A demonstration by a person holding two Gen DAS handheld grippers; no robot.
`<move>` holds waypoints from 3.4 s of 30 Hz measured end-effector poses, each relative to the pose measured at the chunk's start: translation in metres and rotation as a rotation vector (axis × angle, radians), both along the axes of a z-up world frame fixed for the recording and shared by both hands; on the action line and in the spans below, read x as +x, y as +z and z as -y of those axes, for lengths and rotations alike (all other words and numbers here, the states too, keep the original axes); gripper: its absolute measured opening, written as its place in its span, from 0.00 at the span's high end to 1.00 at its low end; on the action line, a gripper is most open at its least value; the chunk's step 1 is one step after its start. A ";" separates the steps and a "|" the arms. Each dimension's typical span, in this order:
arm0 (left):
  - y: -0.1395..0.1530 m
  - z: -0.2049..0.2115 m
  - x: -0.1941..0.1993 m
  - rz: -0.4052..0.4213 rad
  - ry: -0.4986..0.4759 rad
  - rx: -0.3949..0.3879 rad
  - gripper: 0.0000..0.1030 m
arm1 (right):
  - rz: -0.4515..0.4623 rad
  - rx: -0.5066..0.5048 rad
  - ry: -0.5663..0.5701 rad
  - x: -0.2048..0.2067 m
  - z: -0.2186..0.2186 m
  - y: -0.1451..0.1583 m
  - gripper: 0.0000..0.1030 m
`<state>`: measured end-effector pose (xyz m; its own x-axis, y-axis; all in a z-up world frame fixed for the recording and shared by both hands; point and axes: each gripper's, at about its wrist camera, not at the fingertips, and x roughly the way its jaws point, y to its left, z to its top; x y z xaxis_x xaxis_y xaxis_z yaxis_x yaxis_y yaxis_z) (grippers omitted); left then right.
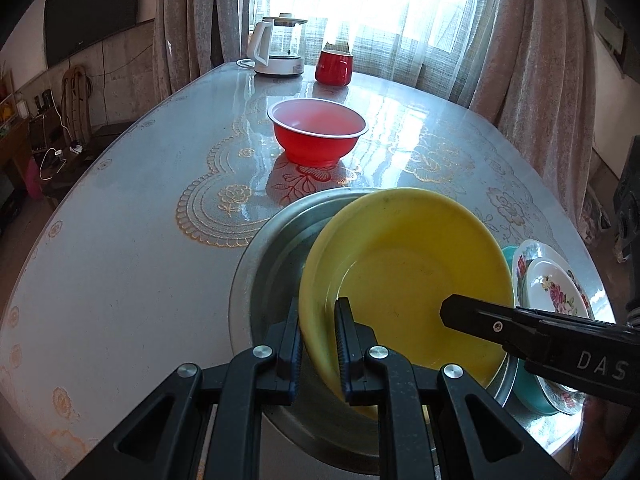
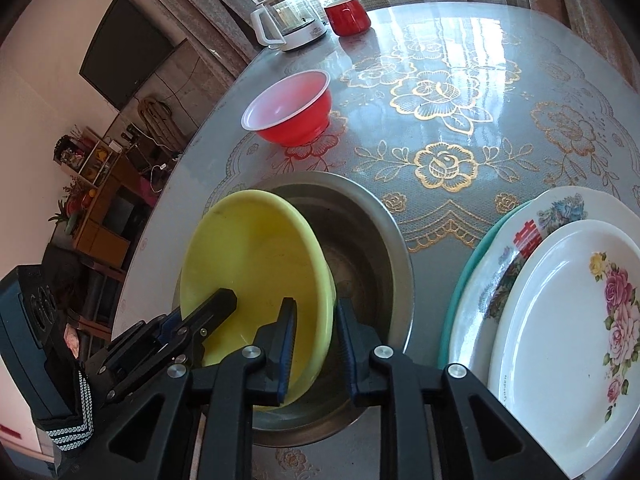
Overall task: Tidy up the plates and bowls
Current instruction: 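Carry the yellow bowl with both grippers and lower it into the steel bowl, then release the yellow bowl inside the steel bowl and open both grippers, then grasp the red plastic bowl rim with the right gripper while the left gripper joins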
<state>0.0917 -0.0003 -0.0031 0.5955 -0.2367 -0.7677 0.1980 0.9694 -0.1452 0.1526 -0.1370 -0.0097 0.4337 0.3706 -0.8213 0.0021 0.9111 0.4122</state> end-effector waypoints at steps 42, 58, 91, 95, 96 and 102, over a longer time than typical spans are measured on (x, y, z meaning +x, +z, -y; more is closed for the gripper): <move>0.000 0.008 0.002 0.039 0.008 0.066 0.71 | 0.044 -0.073 0.014 -0.005 -0.008 0.014 0.68; 0.024 -0.018 0.000 0.116 0.091 -0.063 0.37 | 0.074 -0.022 -0.029 -0.002 0.008 0.021 0.68; -0.001 -0.065 0.032 -0.042 0.205 -0.120 0.26 | -0.041 0.013 -0.100 0.176 0.010 0.005 0.61; 0.004 -0.071 0.029 -0.033 0.203 -0.152 0.26 | -0.056 0.096 -0.136 0.199 0.012 -0.004 0.61; 0.005 -0.072 0.028 -0.030 0.203 -0.158 0.26 | -0.072 0.108 -0.152 0.204 0.013 -0.008 0.61; 0.006 -0.073 0.031 -0.032 0.209 -0.153 0.25 | -0.113 0.120 -0.159 0.218 0.005 -0.026 0.64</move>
